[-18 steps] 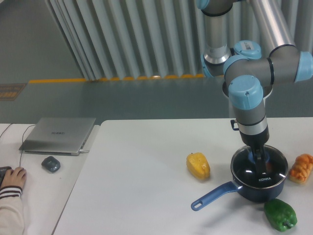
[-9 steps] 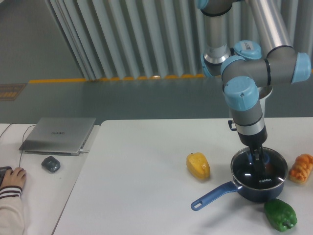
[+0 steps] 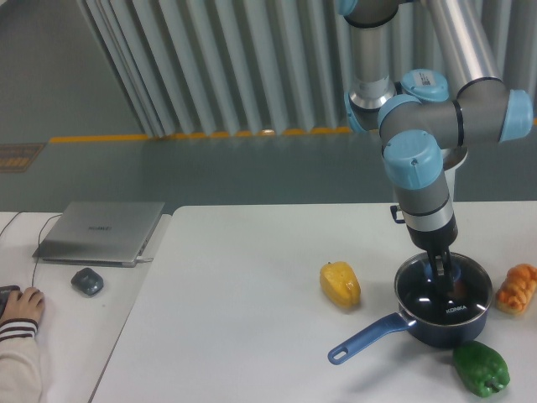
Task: Open the lid
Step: 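Lift the glass lid up off the saucepan by its knob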
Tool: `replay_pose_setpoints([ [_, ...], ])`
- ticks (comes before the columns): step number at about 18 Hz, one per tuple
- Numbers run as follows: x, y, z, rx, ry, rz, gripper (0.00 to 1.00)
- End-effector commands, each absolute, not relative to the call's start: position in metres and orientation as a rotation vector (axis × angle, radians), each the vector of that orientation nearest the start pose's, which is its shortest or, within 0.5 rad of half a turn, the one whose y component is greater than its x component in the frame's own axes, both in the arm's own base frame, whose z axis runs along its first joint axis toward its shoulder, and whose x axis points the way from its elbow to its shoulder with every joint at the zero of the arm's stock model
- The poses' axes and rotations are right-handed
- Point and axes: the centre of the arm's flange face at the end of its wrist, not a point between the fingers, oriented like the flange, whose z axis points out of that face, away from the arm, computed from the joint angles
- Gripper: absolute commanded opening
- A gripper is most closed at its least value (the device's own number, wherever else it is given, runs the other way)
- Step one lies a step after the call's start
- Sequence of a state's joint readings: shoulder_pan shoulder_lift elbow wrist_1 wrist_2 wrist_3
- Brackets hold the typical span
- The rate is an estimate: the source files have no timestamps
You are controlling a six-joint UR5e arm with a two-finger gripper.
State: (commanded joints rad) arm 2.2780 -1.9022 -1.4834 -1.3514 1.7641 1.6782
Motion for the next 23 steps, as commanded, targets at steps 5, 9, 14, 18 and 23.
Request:
replay_pose_setpoints([
  [5,-0.31,0.542,0.38,-2.939,1.563,0.057,0.52],
  [9,-0.302,0.539,0.4,-2.908,1.546,0.027,0.52],
  [14,-0.289,0.541,0.414,-2.847,1.505,-0.039,0.52],
  [18,-0.275,0.546,0.422,-2.826,1.467,-0.058,0.49],
  [23,-0.262,0.548,0.431,-2.834,1.424,-0.063,0.48],
])
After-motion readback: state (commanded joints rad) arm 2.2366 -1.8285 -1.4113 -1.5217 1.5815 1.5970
